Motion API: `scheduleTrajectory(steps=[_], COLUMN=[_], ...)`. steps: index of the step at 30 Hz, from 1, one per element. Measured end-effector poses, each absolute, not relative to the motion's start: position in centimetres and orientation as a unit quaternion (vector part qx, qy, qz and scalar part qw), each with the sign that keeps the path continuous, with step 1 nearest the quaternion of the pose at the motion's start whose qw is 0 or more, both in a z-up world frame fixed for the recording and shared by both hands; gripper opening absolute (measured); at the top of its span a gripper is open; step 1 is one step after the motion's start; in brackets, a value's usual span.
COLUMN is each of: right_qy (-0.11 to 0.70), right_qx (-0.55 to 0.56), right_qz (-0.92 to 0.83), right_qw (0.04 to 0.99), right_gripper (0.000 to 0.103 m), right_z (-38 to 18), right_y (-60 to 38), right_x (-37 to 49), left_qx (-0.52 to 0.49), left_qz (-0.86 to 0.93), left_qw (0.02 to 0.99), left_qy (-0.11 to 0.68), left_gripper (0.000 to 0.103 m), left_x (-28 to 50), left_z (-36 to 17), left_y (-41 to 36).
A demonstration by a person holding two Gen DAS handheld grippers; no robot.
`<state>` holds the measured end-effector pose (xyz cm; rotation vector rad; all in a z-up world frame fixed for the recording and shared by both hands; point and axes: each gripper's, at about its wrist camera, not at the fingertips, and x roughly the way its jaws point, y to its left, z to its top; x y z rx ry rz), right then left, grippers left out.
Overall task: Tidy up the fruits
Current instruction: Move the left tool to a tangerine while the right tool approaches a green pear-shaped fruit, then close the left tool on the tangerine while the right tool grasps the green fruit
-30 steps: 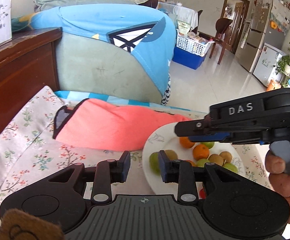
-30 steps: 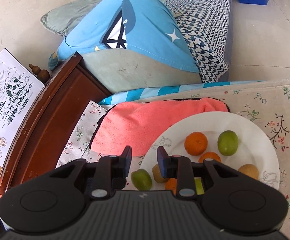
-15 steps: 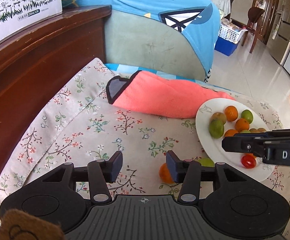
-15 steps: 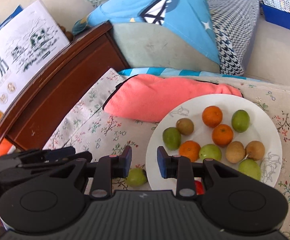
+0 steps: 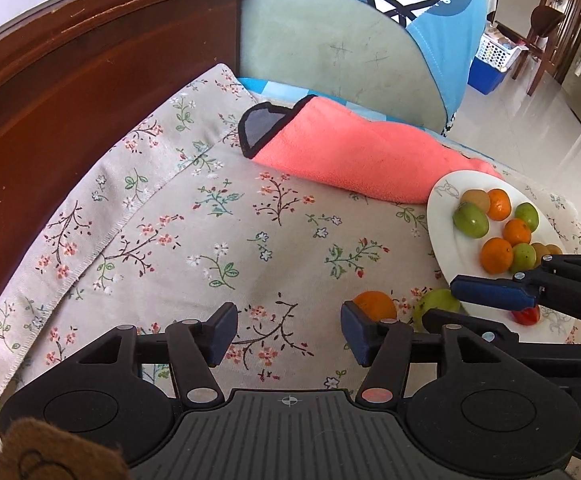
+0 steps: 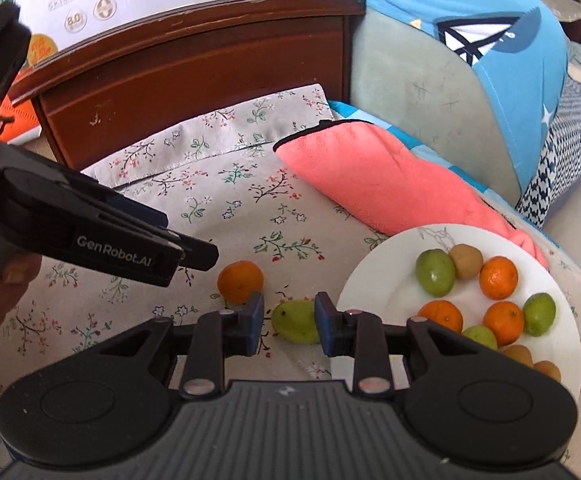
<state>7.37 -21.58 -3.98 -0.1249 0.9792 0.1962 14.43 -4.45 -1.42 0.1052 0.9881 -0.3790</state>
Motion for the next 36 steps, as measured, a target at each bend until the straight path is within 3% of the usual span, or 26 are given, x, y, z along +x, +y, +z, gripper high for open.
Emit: scheduleTrajectory(steps=[28,36], right_qy=[0.465,0.469], right_qx=[-0.163,-0.126], right_qz=[0.096,0.079], right_qw=[0.865,0.870], right_gripper=[0.031,0.027], right_z=[-5.2,-4.3], right_y=[-19.9,-20.8], right_x=[7.5,7.3], left_qx=[0.046,0.041], left_qz=[-0.181,-0.183], left_qw=[0.857,0.858], left_qy=[0.480,0.478], left_gripper=[0.062,0.062], left_x=[14.6,14.7], left_z=[-1.8,-1.7], left_y=[-4.7,-4.9])
